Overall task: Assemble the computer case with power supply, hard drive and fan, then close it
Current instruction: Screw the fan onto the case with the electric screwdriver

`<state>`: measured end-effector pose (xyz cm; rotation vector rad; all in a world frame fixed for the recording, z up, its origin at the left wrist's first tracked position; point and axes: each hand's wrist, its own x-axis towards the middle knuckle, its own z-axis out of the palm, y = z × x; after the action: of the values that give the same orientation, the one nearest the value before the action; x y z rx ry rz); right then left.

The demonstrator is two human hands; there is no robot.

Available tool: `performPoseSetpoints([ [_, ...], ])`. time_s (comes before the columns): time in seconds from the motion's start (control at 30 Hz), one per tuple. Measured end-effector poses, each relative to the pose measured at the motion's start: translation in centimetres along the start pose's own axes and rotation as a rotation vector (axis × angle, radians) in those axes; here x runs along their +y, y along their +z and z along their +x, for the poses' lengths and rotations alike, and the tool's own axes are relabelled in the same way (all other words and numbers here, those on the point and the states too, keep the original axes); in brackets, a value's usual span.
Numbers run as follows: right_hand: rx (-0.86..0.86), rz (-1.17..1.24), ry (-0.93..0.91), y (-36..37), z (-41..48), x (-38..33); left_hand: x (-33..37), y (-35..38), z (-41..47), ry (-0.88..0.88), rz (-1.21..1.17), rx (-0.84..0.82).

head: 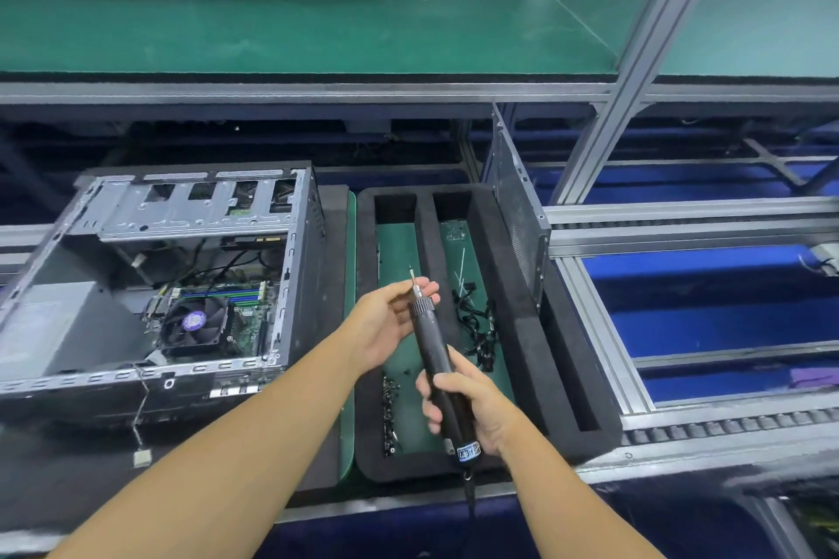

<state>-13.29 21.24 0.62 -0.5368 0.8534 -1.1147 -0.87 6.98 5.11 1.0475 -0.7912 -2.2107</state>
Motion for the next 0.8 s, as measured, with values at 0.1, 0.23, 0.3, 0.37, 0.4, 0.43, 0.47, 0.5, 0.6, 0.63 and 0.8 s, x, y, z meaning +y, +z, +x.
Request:
performPoseSetpoints([
  [0.1,-0.066,0.029,-0.066,2.8,-1.1,-0.2,1.8,0.3,-2.5,0.009,0.013,-0.045],
  [0.23,-0.143,0.052,-0.146,7.4,-2.1,1.0,5.1,-0.1,-6.5,0.041,0.124,-0.075],
  [0.3,-0.174,0.086,-0.177,10.0,-2.4,2.1,7.5,-1.5,-8.9,0.115,0.270,-0.071],
  [0.37,-0.189,0.120,-0.205,12.9,-2.5,3.7,10.2,-4.3,-11.3,0.224,0.525,-0.054],
  [0.4,-0.186,0.134,-0.215,14.4,-2.5,4.6,11.7,-6.2,-12.6,0.281,0.670,-0.043],
  [0.43,-0.171,0.143,-0.227,15.9,-2.5,5.5,13.2,-8.3,-13.9,0.337,0.813,-0.034],
  [0.47,-0.145,0.144,-0.240,17.4,-2.5,6.5,14.5,-10.5,-15.1,0.383,0.947,-0.030],
  [0.5,-0.118,0.137,-0.252,18.8,-2.5,7.6,15.6,-12.7,-16.2,0.407,1.074,-0.025],
  [0.6,-0.054,0.121,-0.279,22.9,-2.7,10.6,17.5,-18.3,-18.7,0.316,1.424,-0.032],
  [0.63,-0.042,0.127,-0.289,24.1,-2.9,11.5,17.6,-19.7,-19.3,0.260,1.552,-0.051],
  [0.8,-0.036,0.106,-0.333,28.2,-4.8,14.7,16.0,-24.8,-20.0,-0.026,1.933,-0.211],
])
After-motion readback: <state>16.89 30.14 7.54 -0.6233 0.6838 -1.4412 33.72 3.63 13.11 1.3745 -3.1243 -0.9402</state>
